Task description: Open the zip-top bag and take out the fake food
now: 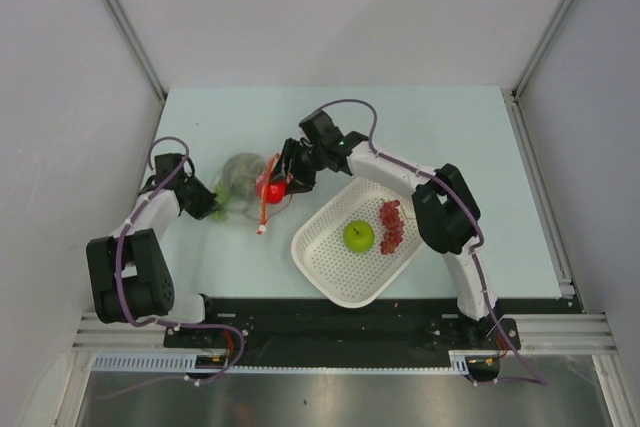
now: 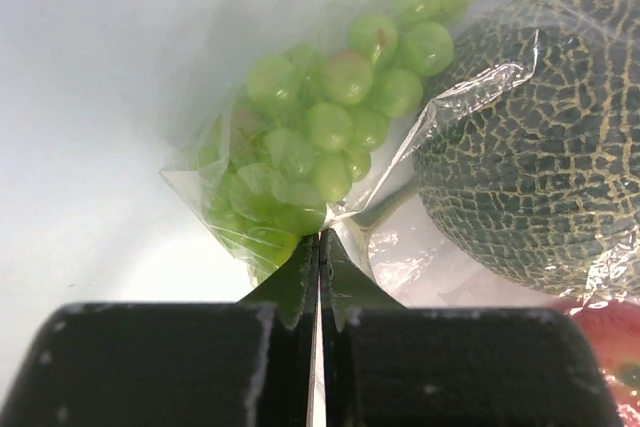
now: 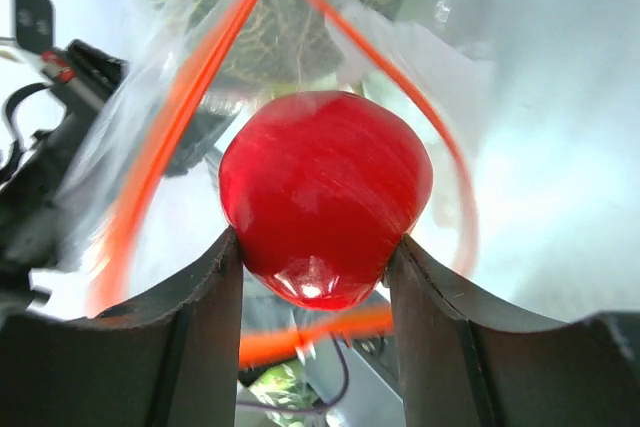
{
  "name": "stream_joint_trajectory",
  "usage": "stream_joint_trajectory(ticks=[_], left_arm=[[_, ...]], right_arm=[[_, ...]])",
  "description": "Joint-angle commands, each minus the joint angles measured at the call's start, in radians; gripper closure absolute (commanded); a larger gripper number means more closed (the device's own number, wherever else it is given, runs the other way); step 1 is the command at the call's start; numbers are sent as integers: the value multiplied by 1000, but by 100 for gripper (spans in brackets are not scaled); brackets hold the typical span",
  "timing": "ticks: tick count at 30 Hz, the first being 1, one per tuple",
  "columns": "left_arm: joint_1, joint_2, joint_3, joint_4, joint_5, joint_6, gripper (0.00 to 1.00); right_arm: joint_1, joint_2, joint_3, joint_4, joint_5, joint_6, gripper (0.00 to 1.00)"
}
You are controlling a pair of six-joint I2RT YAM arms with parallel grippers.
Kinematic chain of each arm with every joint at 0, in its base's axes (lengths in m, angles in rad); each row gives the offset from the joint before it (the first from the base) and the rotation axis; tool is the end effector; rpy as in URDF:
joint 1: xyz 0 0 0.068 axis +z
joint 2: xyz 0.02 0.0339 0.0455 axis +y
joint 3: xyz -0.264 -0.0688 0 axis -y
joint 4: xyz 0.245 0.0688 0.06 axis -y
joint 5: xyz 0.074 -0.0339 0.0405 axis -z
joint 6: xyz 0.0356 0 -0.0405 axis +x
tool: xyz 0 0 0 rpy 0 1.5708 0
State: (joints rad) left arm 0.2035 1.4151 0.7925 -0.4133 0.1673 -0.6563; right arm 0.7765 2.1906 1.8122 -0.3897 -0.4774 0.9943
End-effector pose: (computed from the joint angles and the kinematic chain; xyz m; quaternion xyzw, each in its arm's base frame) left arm 0.2643 0.0485 0.1863 -0.3805 0.8828 -0.1376 0.2385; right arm 0.3446 0.3615 0.2203 0.0054 0.8992 0.4316 0.0718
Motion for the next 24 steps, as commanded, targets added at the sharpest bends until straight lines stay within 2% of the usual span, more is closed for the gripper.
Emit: stream_joint_trajectory(ticks=[1,5,11,13,15,17,18,20,21,23,24], left_arm=[[13,-31,-12,-13,18,7,100],[11,-59,2,-16,52,24,100],[-6,-134,2,-15,123,60,99],[-13,-153,2,-13,129,64,95],[-18,-171,13,-19,129,66,89],[-18,-170,37,-27,114,76,84],[-19,-162,50,-45,106,84,79],[-21,-151,89,-67,77,115,77],[-19,-143,102,-80,74,139,73],[-19,-128,137,-91,66,167,68],[-19,-122,149,-97,69,194,66]], right_arm=[[-32,-147,-1,-211,29,-112,99],[-54,-264,-42,-368,101,-238,98],[-95,-524,-321,-509,206,-381,80],[-94,-575,-355,-575,262,-416,73],[-94,-641,-398,-601,289,-431,60],[-97,-675,-431,-617,287,-436,54],[-95,-698,-473,-617,274,-436,46],[-83,-710,-513,-601,258,-431,39],[-77,-712,-537,-595,244,-431,32],[-66,-713,-553,-589,244,-425,24],[-54,-718,-556,-587,244,-421,17]])
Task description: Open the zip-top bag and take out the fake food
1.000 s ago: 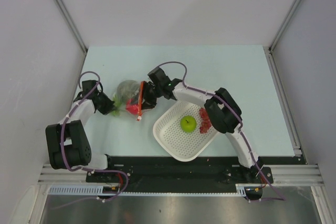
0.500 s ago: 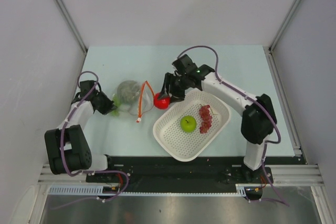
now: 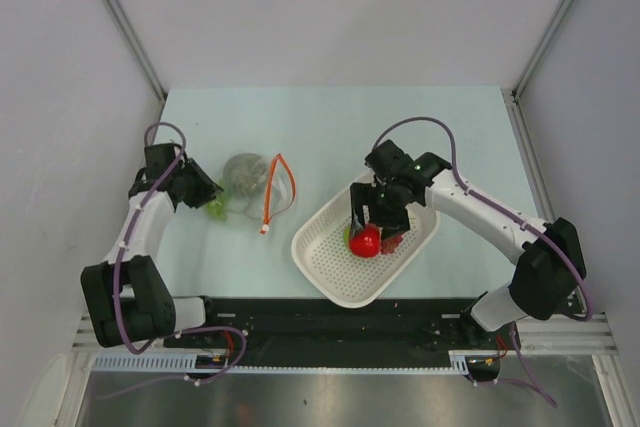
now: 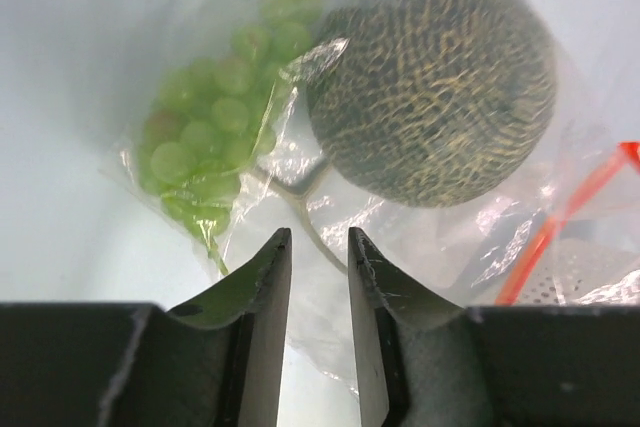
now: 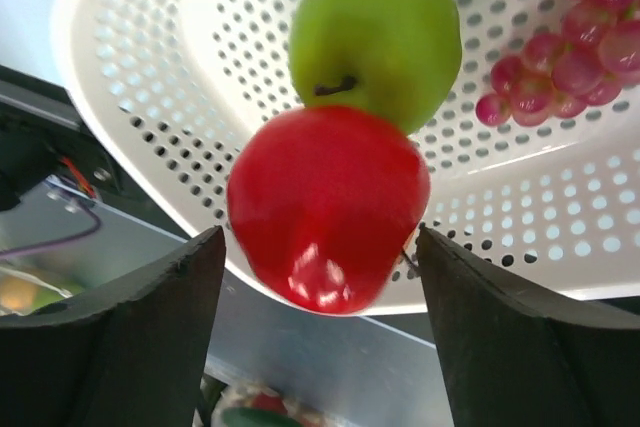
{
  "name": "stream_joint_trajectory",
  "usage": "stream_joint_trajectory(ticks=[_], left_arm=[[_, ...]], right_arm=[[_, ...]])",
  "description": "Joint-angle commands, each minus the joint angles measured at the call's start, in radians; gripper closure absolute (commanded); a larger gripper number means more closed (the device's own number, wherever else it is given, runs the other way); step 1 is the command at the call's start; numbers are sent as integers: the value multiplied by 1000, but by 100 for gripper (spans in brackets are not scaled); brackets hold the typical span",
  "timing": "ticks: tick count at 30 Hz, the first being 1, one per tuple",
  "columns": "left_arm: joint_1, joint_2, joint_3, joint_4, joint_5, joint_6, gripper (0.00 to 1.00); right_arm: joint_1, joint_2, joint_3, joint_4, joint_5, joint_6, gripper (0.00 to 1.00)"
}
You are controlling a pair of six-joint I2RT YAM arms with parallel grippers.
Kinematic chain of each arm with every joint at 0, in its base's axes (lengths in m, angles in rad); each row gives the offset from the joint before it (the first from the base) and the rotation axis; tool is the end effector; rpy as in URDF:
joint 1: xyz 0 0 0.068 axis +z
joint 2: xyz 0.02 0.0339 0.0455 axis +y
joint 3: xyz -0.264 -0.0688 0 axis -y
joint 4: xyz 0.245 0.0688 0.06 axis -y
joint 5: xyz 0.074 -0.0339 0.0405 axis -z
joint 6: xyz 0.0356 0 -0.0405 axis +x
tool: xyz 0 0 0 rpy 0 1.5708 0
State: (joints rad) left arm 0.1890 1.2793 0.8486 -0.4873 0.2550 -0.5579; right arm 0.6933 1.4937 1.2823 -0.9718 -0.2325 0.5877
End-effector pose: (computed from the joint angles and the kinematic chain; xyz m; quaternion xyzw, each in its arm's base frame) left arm 0.2548 0.0396 0.2324 -0.3048 0.8896 -0.1767 0.2905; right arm 0.2200 0.1935 0.2834 -0.0737 0.9721 0.2056 0.0854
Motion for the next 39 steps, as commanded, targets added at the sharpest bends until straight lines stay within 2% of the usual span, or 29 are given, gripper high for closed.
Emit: stream_joint_trajectory(ticks=[1,3,4,7,11,14,16,18,22,24,25,26,28,31,34,39], left_arm=[[-3,17,104,-27,-17,108,65],[-5,22,124,-23,1,139,62],[-5,32,138,-22,12,147,62],[-5,60,156,-33,33,162,62],[-5,121,181,-40,39,167,69],[-5,135,181,-30,36,164,72],[-5,149,181,-28,33,162,72],[-5,164,184,-30,29,164,72],[-5,166,196,-28,32,156,74],[-5,161,201,-20,33,148,75],[-3,172,211,-22,33,147,75],[-5,179,219,-30,32,145,76],[-5,196,228,-40,33,135,80],[-5,196,204,-42,23,118,83],[-6,178,167,-42,-23,101,85],[-6,236,150,-68,-68,69,88]], right_arm=[[34,-24,-26,8,1,-9,14],[35,-39,-26,28,5,4,2],[34,-44,-24,36,4,7,0],[44,-70,-20,79,7,35,0],[81,-78,-2,217,28,90,0],[84,-35,21,384,16,147,10],[84,8,34,504,4,196,13],[83,94,64,609,-33,228,25],[94,230,159,717,-60,267,33],[107,323,210,732,-70,264,41],[110,368,274,716,-71,264,47],[114,405,319,705,-96,262,58],[135,506,429,673,-96,241,60],[155,606,508,682,-109,257,65],[161,658,508,719,-117,311,67],[169,712,471,803,-142,353,66]])
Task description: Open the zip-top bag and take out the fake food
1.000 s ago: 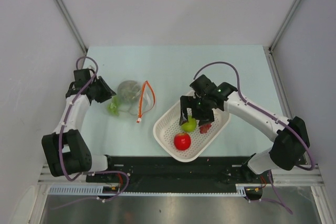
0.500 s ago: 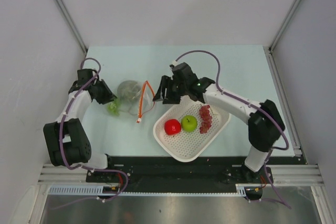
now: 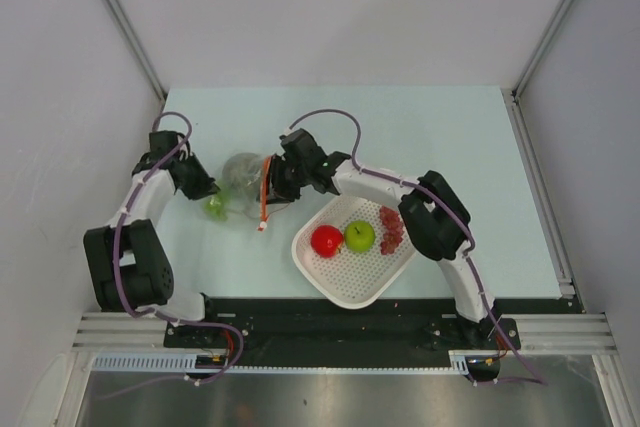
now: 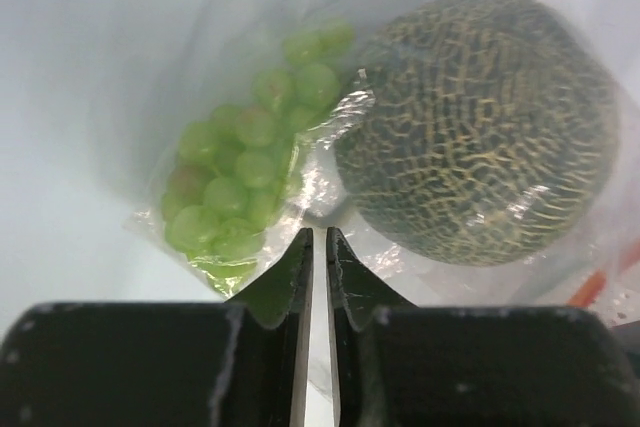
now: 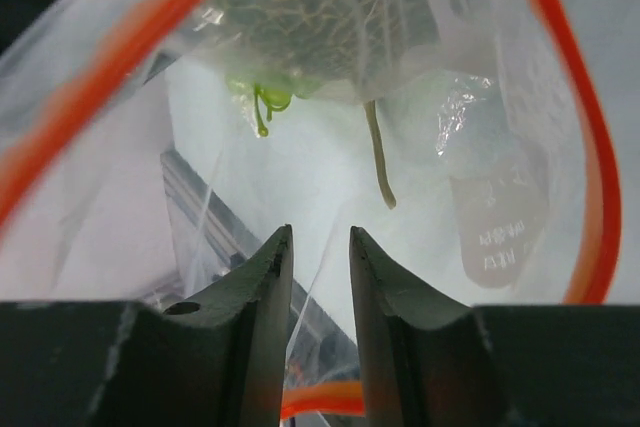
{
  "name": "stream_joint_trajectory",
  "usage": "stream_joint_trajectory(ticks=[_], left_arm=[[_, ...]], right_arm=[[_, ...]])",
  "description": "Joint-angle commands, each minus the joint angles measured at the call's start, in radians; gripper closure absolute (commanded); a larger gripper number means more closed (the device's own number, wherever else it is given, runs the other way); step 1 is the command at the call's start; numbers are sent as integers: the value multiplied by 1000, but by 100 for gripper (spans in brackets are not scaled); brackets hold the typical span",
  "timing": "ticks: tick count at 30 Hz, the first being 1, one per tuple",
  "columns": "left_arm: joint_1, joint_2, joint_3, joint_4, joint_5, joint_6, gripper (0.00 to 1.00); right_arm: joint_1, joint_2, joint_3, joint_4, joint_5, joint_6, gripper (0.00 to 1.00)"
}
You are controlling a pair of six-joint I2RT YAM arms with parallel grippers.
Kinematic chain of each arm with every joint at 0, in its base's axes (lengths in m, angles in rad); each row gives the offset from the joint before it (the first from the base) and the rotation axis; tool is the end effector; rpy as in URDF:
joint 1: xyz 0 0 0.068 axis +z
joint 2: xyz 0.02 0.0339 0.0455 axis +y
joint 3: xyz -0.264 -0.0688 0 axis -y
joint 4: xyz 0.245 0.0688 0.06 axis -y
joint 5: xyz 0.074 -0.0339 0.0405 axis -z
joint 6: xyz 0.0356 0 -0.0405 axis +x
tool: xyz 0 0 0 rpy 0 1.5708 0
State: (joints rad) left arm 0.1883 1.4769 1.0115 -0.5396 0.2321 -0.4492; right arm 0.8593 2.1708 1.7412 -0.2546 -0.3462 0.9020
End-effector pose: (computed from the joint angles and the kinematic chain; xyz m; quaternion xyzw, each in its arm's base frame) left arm 0.2956 0.0480 0.2283 -0.2682 0.9159 -0.1463 0.2604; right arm 0.3174 0.3866 0.2160 -0.0549 0.8912 0.4249 0.1490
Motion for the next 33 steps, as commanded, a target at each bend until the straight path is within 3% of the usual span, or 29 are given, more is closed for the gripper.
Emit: stream_joint_trajectory(ticks=[1,5,12,17,19,23,25,28,33], left_arm=[[-9,48,-14,-25,-57,-45,89],[-12,75,-37,-28,-65,-66,90],[-15,103,-67,-16,-54,-79,91],[-16,106,-83,-3,-47,-74,92],[-16,103,-90,1,-39,-77,92],[-16,95,-88,3,-42,-75,92],[-20,94,-83,0,-40,-72,92],[-20,88,-82,0,-36,-72,92],[-20,83,-80,0,-34,-72,92]], right_arm=[[6,44,18,86,-40,32,61],[11,87,20,97,-57,47,51],[10,165,33,110,-88,80,50],[9,196,35,116,-115,112,58],[12,199,31,129,-128,121,68],[18,173,3,166,-143,138,75],[21,155,-6,169,-154,143,72],[20,132,-31,155,-134,138,59],[17,109,-42,169,-151,129,59]])
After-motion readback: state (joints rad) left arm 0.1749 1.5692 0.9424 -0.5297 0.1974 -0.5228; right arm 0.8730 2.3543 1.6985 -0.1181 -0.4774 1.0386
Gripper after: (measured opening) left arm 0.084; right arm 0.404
